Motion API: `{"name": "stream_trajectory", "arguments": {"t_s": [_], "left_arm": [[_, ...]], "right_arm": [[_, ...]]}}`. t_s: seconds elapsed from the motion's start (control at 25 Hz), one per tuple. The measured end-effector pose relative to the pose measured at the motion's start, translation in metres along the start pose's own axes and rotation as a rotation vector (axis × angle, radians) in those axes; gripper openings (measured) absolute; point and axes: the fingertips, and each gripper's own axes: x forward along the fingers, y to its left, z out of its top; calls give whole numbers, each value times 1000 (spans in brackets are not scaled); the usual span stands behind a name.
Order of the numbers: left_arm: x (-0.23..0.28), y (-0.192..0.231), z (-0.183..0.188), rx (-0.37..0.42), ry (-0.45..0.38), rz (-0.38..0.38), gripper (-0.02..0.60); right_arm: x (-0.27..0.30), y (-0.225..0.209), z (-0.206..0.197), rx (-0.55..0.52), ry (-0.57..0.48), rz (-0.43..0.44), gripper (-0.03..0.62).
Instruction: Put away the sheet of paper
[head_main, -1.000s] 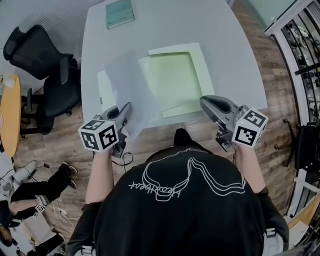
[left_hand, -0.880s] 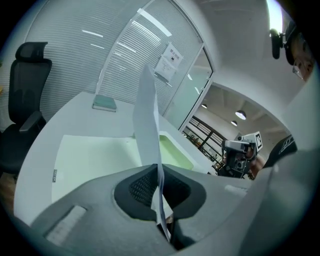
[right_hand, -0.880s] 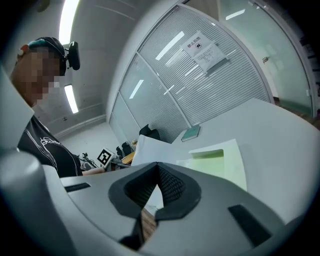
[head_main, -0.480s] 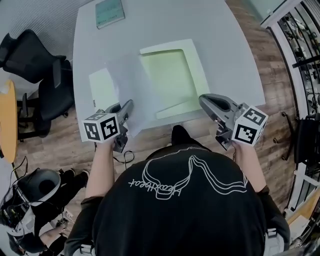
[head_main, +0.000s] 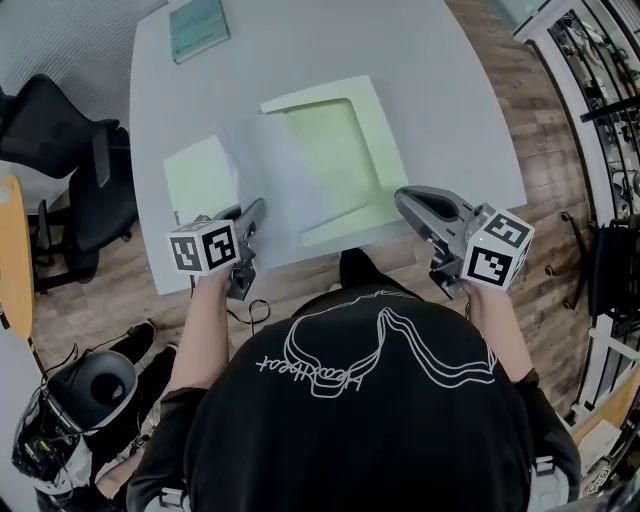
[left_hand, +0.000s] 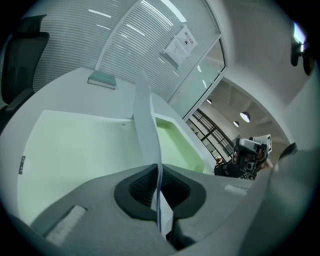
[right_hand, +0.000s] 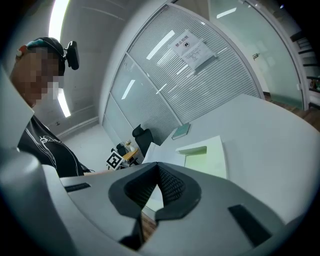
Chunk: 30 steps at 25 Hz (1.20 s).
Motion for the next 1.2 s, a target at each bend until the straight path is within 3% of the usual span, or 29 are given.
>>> {"name": "stream_trajectory", "arguments": {"t_s": [0.8,1.2], "left_arm": [[54,7,16,-153,3,-61,11],[85,-4,14,-200,44,-89,11]], "right_arm": [[-5,-36,1,42,-6,-51,9],[-10,-50,3,60,-5,-66,9]]}}
